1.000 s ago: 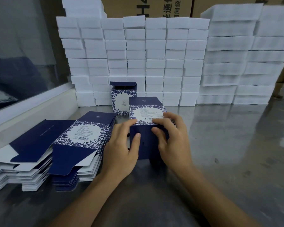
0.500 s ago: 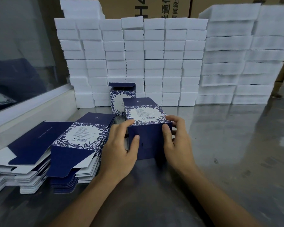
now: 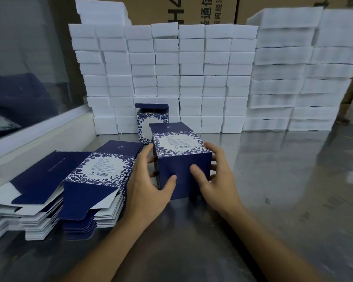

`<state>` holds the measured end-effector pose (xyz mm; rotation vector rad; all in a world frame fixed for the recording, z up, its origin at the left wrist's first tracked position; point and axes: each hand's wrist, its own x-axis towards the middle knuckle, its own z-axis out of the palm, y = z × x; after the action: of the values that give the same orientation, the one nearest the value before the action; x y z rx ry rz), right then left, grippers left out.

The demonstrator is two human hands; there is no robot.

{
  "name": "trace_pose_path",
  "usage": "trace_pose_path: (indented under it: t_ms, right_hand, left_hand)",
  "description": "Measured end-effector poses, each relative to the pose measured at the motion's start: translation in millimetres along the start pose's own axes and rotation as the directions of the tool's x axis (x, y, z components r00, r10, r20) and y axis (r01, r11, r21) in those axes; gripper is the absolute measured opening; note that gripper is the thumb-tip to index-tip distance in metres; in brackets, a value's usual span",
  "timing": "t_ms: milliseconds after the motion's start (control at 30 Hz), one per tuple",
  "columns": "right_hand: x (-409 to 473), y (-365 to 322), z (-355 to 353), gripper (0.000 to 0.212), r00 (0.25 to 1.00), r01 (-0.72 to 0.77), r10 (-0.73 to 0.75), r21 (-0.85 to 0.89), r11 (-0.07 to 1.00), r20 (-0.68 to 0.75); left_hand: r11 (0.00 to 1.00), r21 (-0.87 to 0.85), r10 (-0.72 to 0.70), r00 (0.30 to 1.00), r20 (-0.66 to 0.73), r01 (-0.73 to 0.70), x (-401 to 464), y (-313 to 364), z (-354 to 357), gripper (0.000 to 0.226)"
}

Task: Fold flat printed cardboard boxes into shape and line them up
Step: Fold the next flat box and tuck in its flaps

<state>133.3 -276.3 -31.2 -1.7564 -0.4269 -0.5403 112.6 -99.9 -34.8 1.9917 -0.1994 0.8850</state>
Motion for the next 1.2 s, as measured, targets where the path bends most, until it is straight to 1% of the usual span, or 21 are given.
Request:
trace_pose_path:
  t_ms: [67,100,133,200,333,433,533,600,667,733,800,867,900,967,1033,1133,1200]
  right_hand:
    - [-0.7,2.4,-1.7,0.080,0.997,-0.029,0.033,-0.058,0.998,0.074]
    - [-0.6,2.8,-1.7,0.087,0.996,-0.035,0.043,-0.104,0.994,0.081]
    - [-0.4,3.0,-1.0,0.091,0.997,-0.028,0.039,-0.155,0.988,0.071]
    - [-0.7,2.4,2.4,0.091,1.000,-0.002,0.008,-0.239,0.971,0.023]
    - [-3.0,3.3,8.7,0.081,0.993,0.054,-0.083,-0.317,0.947,-0.078]
    - [-2.4,1.6,8.4,0.077,0.987,0.063,-0.107,-0.320,0.945,-0.121]
    - [-2.5,0.1,7.4,0.074,0.990,0.064,-0.099,-0.294,0.954,-0.105]
    - [-4.1,-2.1,7.7,0.060,0.992,0.064,-0.085,-0.223,0.973,-0.088]
    - [-6.0,-6.0,7.8,0.040,0.986,0.079,-0.101,-0.166,0.983,-0.132]
    - [-7.1,-10.3,7.4,0.033,0.965,0.121,-0.163,-0.199,0.972,-0.206]
    - [-7.4,-14.4,6.5,0.028,0.949,0.134,-0.189,-0.219,0.966,-0.252]
    - [-6.4,-14.9,5.2,0.020,0.949,0.109,-0.163,-0.203,0.973,-0.270]
    - [-5.8,-14.2,4.6,0.016,0.953,0.086,-0.136,-0.190,0.978,-0.272]
    - [-5.3,-12.1,4.4,0.011,0.961,0.042,-0.085,-0.164,0.986,-0.262]
    - [-5.4,-9.6,5.6,0.011,0.966,0.019,-0.055,-0.143,0.990,-0.254]
    - [-4.7,-5.5,6.0,0.010,0.967,-0.030,-0.002,-0.122,0.992,-0.254]
    - [-2.7,-0.8,4.2,0.015,0.966,-0.086,0.050,-0.130,0.988,-0.253]
  left_hand:
    - [1.000,0.013,-0.025,0.999,0.026,0.025,0.2,-2.1,-0.1,0.095]
    - [1.000,0.014,-0.024,0.999,0.036,0.023,-0.5,-2.7,0.3,0.097]
    - [1.000,0.016,-0.016,0.999,0.037,0.015,-1.2,-2.9,0.7,0.097]
    - [1.000,0.024,-0.004,1.000,0.013,0.004,-1.4,-2.5,1.0,0.094]
    - [0.999,0.051,-0.009,0.998,-0.056,0.011,-0.6,-3.9,0.8,0.086]
    - [0.998,0.066,0.006,0.995,-0.095,0.001,-0.9,-2.0,1.1,0.082]
    - [0.997,0.077,-0.002,0.996,-0.092,0.010,-0.1,-2.5,1.0,0.080]
    - [0.998,0.061,0.003,0.997,-0.077,0.001,-0.3,-2.2,0.5,0.080]
    - [0.997,0.057,0.060,0.996,-0.068,-0.056,-0.9,1.0,-0.9,0.080]
    - [0.988,0.064,0.145,0.988,-0.057,-0.141,-2.0,7.7,-4.2,0.077]
    - [0.982,-0.013,0.186,0.982,-0.044,-0.187,-3.2,14.4,-6.5,0.061]
    - [0.972,-0.105,0.203,0.977,-0.064,-0.209,-2.8,17.6,-6.0,0.034]
    - [0.971,-0.113,0.203,0.975,-0.094,-0.213,-1.6,18.1,-5.1,0.027]
    - [0.973,-0.062,0.212,0.967,-0.145,-0.222,1.7,15.4,-2.9,0.021]
    - [0.974,0.003,0.224,0.962,-0.155,-0.226,3.7,11.9,-1.5,0.013]
    - [0.988,-0.023,0.152,0.982,-0.110,-0.155,5.7,7.9,-2.9,0.014]
    - [0.995,-0.048,0.083,0.993,-0.083,-0.087,6.7,5.5,-4.3,0.028]
